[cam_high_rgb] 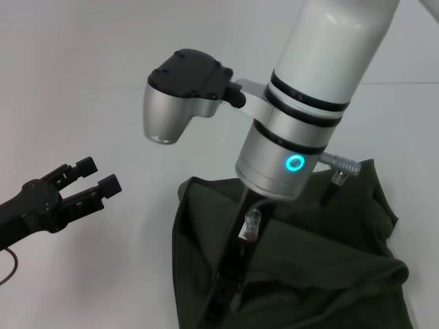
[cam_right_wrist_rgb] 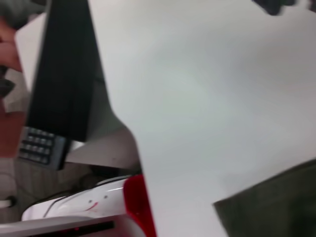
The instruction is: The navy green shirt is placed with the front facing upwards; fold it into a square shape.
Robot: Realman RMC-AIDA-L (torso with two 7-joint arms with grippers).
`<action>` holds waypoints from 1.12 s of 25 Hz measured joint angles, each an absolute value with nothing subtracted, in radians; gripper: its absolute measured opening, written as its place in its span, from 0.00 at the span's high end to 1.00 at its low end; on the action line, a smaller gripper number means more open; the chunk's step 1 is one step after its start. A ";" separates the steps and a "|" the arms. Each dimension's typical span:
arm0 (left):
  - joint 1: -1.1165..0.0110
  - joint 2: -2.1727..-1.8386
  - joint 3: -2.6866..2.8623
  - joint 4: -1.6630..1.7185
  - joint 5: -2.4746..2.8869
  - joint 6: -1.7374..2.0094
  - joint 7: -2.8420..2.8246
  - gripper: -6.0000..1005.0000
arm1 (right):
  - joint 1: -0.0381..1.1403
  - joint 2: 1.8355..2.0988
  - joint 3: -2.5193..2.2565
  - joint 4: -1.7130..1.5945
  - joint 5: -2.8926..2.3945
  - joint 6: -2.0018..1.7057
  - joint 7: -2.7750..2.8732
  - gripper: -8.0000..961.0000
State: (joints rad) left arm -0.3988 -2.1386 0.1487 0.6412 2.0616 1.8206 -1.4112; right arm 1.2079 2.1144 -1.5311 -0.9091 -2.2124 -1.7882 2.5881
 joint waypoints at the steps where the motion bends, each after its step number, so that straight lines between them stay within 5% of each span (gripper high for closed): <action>1: -0.399 -2.139 0.149 0.641 2.062 1.821 -1.411 0.06 | 1.210 2.114 -1.537 -0.905 -2.200 -1.793 2.589 0.06; 28: -0.401 -2.140 0.149 0.628 2.062 1.801 -1.398 0.06 | 1.214 2.115 -1.701 -0.854 -2.193 -1.720 2.531 0.06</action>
